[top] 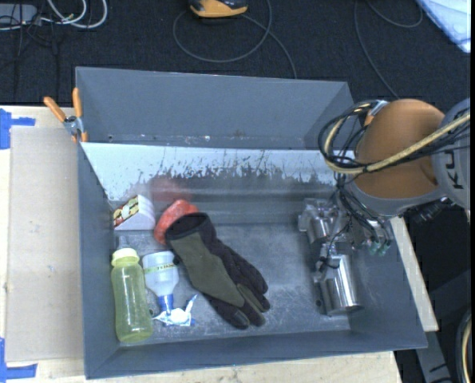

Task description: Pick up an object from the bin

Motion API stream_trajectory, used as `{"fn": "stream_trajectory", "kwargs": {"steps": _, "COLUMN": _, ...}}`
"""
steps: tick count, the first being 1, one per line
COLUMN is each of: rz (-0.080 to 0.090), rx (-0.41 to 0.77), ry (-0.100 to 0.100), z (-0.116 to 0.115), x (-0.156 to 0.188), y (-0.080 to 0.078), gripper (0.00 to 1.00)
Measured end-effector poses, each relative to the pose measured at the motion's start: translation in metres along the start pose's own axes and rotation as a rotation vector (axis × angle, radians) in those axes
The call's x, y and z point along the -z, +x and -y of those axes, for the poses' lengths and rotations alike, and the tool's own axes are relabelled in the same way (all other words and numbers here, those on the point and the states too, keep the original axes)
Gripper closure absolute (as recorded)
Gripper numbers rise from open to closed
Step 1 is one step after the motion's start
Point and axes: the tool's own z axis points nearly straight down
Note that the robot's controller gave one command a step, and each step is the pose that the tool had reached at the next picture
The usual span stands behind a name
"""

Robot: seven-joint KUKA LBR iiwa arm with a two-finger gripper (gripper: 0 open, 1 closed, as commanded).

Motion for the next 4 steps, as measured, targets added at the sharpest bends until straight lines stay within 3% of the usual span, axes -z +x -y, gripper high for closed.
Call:
{"fn": "stream_trajectory", "kwargs": {"steps": 1, "rz": 0.008, "rx": 0.002, "ry": 0.001, "z": 0.000, "x": 0.004, "y": -0.002, "gripper": 0.00}}
{"fn": "stream_trajectory", "kwargs": {"steps": 2, "rz": 0.006, "rx": -0.091, "ry": 0.000, "z": -0.051, "x": -0.052, "y": -0.018, "gripper": 0.00}}
{"fn": "stream_trajectory", "kwargs": {"steps": 3, "rz": -0.001, "rx": -0.099, "ry": 0.001, "z": -0.084, "x": -0.054, "y": 0.008, "gripper": 0.00}}
{"fn": "stream_trajectory", "kwargs": {"steps": 4, "rz": 0.006, "rx": -0.174, "ry": 0.000, "z": -0.120, "x": -0.052, "y": -0.008, "gripper": 0.00}}
